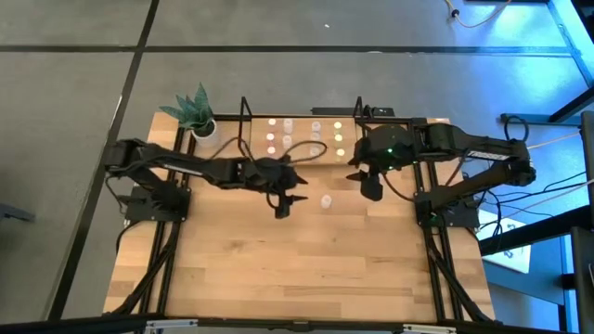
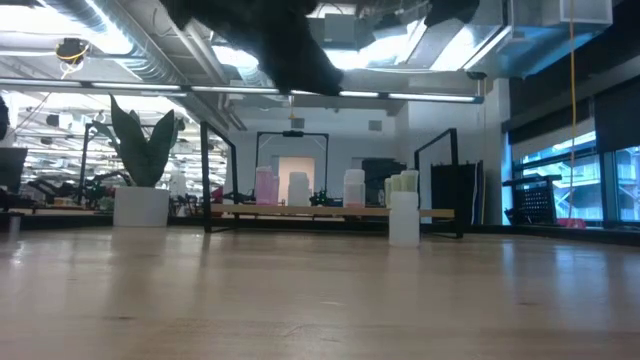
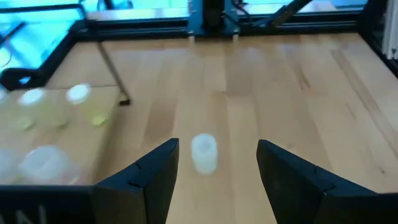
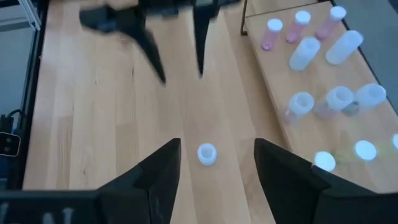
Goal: Pick and place medicine bottles onto shelf by color
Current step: Put the white pill bottle on the shelf aligned with the other white pill bottles
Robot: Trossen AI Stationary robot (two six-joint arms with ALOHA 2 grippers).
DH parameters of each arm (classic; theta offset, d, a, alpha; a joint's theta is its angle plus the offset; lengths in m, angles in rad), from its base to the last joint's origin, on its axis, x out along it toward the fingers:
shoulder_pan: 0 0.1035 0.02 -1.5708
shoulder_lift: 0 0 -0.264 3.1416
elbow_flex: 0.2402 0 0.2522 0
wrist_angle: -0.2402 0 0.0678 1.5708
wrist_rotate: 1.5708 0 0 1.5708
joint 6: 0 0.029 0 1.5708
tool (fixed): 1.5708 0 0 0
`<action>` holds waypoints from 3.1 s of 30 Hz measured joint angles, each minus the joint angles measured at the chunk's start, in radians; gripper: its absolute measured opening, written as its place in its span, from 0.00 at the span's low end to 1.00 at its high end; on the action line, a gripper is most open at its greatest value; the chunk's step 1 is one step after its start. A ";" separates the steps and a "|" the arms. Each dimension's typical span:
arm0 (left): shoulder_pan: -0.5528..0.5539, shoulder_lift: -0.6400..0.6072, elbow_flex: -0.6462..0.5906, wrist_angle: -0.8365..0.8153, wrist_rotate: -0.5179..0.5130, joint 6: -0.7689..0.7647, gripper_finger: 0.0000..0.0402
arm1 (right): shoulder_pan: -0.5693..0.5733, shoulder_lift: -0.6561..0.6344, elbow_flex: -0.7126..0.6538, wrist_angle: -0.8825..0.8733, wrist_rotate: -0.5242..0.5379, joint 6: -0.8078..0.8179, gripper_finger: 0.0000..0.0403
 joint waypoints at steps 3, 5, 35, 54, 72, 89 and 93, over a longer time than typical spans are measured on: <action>-0.005 0.078 0.000 0.067 0.004 0.004 0.52 | 0.000 -0.008 0.000 0.002 0.000 0.000 0.51; 0.005 0.125 -0.001 0.087 0.033 0.003 0.52 | 0.000 -0.008 0.000 0.002 0.000 -0.004 0.51; 0.043 0.294 0.002 0.237 0.144 -0.088 0.56 | 0.000 -0.009 -0.002 0.009 0.000 -0.004 0.51; 0.039 0.445 0.033 0.456 0.076 -0.087 0.74 | 0.000 -0.009 -0.002 0.017 0.000 -0.003 0.51; 0.038 0.553 0.112 0.432 0.053 -0.094 0.74 | 0.000 -0.009 -0.002 0.024 0.000 -0.004 0.51; 0.025 0.553 0.112 0.427 -0.012 -0.093 0.58 | 0.000 -0.009 -0.002 0.023 0.000 -0.003 0.51; 0.026 0.553 0.111 0.427 -0.013 -0.093 0.51 | 0.000 -0.009 -0.002 0.023 0.000 -0.004 0.51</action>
